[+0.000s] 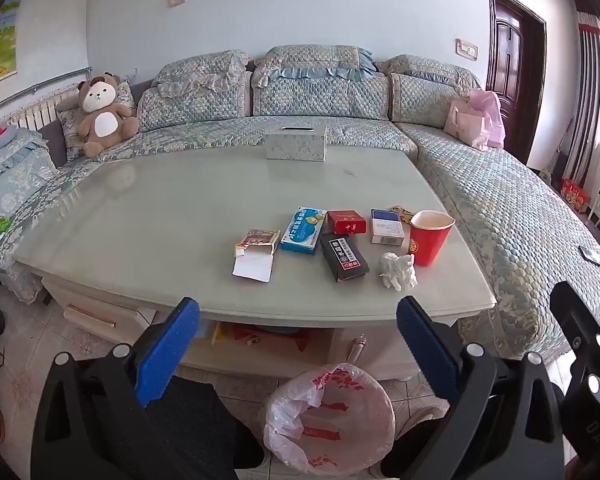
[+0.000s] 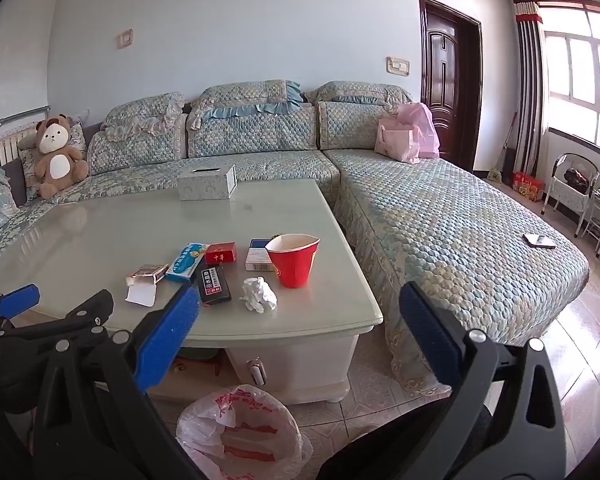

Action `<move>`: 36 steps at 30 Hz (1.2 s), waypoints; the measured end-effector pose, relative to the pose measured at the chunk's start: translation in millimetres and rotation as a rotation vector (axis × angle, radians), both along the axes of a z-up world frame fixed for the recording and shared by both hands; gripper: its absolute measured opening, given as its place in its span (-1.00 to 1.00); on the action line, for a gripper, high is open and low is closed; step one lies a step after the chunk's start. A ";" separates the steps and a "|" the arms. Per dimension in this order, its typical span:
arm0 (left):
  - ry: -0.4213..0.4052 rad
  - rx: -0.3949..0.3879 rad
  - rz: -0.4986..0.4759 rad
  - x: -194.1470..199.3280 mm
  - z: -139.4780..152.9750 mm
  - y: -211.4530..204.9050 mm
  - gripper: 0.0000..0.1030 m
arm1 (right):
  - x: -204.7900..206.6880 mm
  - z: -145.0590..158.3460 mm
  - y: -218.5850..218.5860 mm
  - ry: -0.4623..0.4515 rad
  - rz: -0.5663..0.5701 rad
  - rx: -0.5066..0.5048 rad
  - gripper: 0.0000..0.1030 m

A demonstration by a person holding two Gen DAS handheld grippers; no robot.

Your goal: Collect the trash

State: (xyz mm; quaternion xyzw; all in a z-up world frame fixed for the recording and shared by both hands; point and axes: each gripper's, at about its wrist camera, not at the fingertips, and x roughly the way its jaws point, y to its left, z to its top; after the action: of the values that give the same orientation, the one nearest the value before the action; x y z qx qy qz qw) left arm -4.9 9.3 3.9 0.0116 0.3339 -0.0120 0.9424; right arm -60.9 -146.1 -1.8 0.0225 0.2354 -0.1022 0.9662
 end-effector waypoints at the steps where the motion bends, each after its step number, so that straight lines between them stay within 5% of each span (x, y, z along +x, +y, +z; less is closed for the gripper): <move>1: 0.001 -0.005 0.000 0.3 -0.3 0.5 0.88 | -0.5 -0.6 -0.9 -0.001 0.000 -0.001 0.90; 36: 0.000 0.013 -0.003 -2.8 3.1 1.6 0.88 | -1.4 5.6 2.4 -0.011 0.005 -0.020 0.90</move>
State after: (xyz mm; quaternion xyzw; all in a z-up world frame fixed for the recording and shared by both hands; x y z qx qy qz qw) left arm -7.7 10.9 7.0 0.0180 0.3342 -0.0111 0.9423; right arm -62.3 -143.7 3.8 0.0129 0.2292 -0.1019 0.9679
